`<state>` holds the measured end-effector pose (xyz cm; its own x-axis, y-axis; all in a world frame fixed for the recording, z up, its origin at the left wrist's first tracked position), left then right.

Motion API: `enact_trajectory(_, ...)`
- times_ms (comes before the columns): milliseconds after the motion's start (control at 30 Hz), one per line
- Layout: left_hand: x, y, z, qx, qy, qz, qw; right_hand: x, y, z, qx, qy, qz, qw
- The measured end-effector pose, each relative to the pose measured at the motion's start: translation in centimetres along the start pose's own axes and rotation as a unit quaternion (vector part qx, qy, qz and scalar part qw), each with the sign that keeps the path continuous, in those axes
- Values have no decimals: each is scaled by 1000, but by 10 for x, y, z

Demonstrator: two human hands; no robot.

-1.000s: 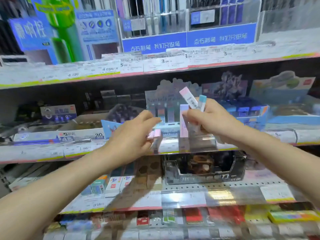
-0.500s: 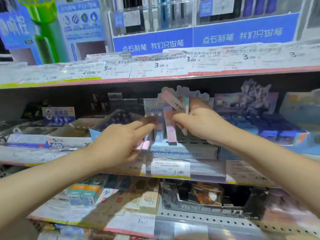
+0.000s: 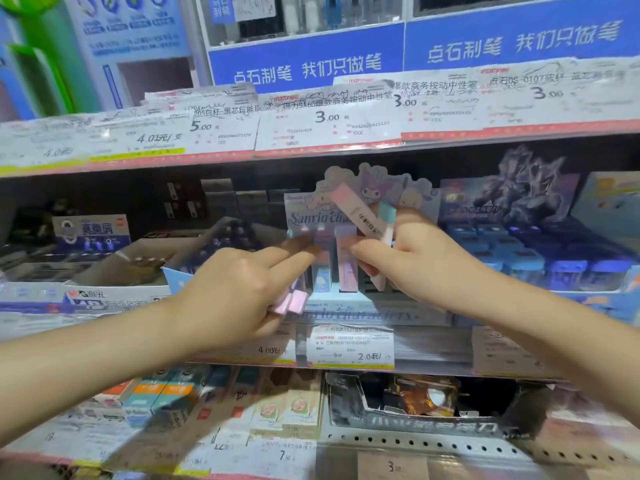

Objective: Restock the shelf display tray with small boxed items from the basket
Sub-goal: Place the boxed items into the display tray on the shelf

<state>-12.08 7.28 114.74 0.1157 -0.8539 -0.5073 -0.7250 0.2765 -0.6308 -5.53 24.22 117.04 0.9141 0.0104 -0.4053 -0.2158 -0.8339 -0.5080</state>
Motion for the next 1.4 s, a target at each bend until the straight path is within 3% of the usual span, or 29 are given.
enact_trajectory(233, -2, 4, -3, 16, 6, 8, 1000, 2, 8, 9, 42, 2, -10, 999)
enact_trajectory(400, -3, 3, -4, 17, 6, 14, 1000, 1, -2, 1, 161, -14, -18, 987)
enact_trajectory(533, -3, 2, -3, 29, 1, 14, 999, 2, 2, 4, 232, 21, -93, 968)
enact_trajectory(633, -5, 1, -3, 41, -4, 6, 999, 4, 5, 6, 234, 54, -121, 963)
enact_trajectory(733, -5, -1, -4, 34, -3, -1, 999, 4, -3, -3, 236, 34, -116, 964)
enact_trajectory(1000, -6, -5, -2, 29, 0, -11, 1000, -4, -4, -16, 176, -76, -17, 981)
enact_trajectory(1400, -11, -20, -6, 52, -36, -10, 998, -4, -10, -9, 149, -25, -38, 988)
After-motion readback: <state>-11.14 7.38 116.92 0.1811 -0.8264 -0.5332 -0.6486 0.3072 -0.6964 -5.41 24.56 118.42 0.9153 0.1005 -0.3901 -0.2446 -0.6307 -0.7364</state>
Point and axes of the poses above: each hand's wrist, its own x-axis away from the middle knuckle, its own y-axis out of the palm, z = x × y, the point moved 3 cm from there along -x, towards the middle knuckle, and after that the axes turned 12 degrees about -x, right-handed, at the moved point
